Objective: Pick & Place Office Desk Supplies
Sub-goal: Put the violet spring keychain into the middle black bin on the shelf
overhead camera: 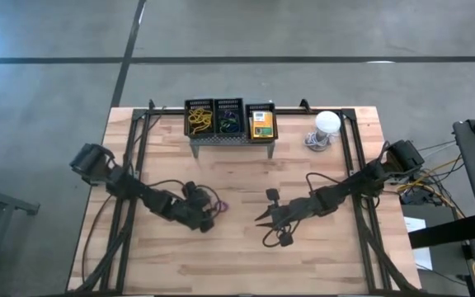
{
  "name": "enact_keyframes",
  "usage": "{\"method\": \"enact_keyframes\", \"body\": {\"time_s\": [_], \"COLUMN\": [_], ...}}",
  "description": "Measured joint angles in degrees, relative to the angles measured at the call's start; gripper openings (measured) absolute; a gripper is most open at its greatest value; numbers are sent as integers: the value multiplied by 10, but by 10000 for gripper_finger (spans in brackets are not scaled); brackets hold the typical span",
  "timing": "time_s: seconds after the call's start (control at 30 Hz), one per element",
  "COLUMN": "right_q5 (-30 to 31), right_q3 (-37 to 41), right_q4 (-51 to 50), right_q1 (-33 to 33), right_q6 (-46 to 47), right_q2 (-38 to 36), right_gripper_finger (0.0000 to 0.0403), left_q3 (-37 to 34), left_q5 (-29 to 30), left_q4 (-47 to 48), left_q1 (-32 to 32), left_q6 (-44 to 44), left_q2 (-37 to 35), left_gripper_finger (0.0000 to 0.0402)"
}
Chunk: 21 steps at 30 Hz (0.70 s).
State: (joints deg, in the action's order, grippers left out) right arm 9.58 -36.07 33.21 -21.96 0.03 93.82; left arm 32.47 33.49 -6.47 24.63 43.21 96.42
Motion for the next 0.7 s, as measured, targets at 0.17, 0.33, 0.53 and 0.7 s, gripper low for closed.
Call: {"method": "enact_keyframes", "body": {"time_s": [0.17,0.33,0.53,0.7], "right_q5": [0,0,0,0], "right_q3": [0,0,0,0], "right_q4": [0,0,-1,-4], "right_q1": [0,0,0,0], "right_q6": [0,0,0,0], "right_q2": [0,0,0,0], "right_gripper_finger": [75,69,66,72], "left_q3": [-1,-1,0,4], "left_q5": [-27,-28,-8,-7], "left_q4": [-63,-82,-128,-132], "left_q1": [-9,-16,-36,-39], "left_q6": [8,37,76,42], "left_q2": [19,19,57,69], "left_gripper_finger": [193,161,141,135]}}
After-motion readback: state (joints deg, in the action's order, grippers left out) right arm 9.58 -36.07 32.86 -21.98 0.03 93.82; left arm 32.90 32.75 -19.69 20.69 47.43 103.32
